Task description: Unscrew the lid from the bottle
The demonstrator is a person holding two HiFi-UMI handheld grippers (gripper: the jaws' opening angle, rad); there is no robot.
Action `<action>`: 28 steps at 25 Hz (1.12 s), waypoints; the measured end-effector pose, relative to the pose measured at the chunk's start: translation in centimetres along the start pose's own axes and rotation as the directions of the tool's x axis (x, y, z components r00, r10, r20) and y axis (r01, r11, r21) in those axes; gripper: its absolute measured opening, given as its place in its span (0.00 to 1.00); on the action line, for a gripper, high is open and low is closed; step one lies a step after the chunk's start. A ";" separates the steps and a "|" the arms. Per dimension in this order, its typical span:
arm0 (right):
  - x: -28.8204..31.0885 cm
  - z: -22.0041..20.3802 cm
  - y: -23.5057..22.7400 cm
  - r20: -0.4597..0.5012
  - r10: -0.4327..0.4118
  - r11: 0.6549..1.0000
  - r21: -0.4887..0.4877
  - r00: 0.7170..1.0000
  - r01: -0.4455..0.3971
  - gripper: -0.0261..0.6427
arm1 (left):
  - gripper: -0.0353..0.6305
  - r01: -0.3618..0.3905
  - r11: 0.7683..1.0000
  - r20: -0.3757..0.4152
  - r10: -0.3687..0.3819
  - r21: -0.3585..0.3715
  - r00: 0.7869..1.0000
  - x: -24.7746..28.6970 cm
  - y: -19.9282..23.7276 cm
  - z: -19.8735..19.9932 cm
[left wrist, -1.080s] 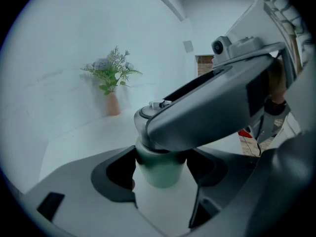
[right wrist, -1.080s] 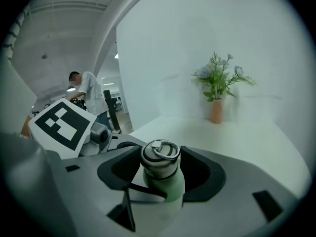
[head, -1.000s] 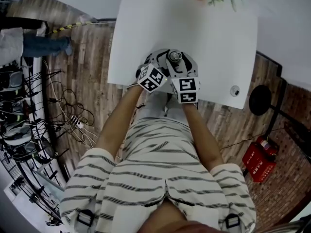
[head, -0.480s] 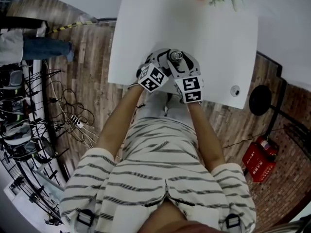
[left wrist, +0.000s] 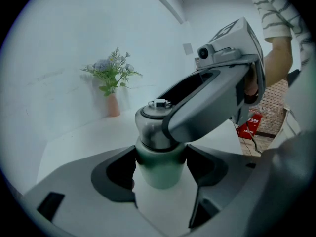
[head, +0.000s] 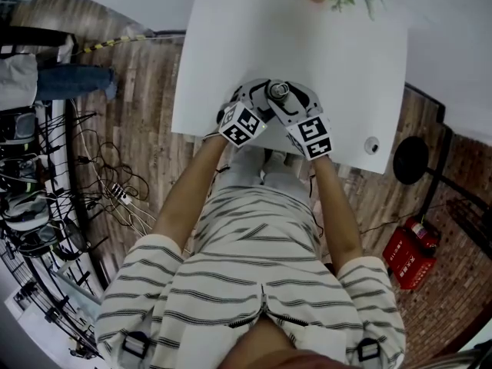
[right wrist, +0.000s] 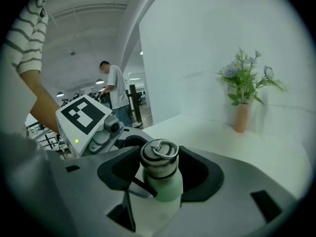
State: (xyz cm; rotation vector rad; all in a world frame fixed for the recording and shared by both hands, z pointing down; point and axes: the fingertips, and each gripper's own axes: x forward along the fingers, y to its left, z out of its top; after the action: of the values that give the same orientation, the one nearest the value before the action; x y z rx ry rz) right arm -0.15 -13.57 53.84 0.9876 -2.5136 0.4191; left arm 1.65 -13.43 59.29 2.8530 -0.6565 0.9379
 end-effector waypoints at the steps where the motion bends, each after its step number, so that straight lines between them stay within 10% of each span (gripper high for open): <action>1: 0.0 0.0 0.0 -0.007 0.020 1.000 -0.018 1.000 -0.020 0.42 | 0.53 0.001 1.000 0.001 -0.001 0.000 1.000 0.0 0.0 0.0; 9: 0.2 -0.1 0.4 -0.149 0.257 0.944 -0.173 0.955 -0.281 0.41 | 0.53 0.007 1.000 0.001 -0.007 0.004 1.000 0.0 0.1 0.0; 18: 0.2 -0.6 1.0 -0.393 0.483 0.733 -0.308 0.783 -0.607 0.41 | 0.53 0.012 1.000 0.000 -0.012 0.007 1.000 0.0 0.1 -0.1; 28: 0.0 -0.9 1.0 -0.558 0.550 0.560 -0.306 0.622 -0.770 0.42 | 0.53 0.027 0.999 0.002 -0.027 0.019 1.000 0.0 0.0 0.1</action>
State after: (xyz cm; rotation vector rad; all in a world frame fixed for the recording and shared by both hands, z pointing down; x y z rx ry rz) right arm -0.62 -12.44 54.45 -0.3220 -2.3029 0.0932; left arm 1.69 -13.47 59.22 2.8721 -0.6106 0.9416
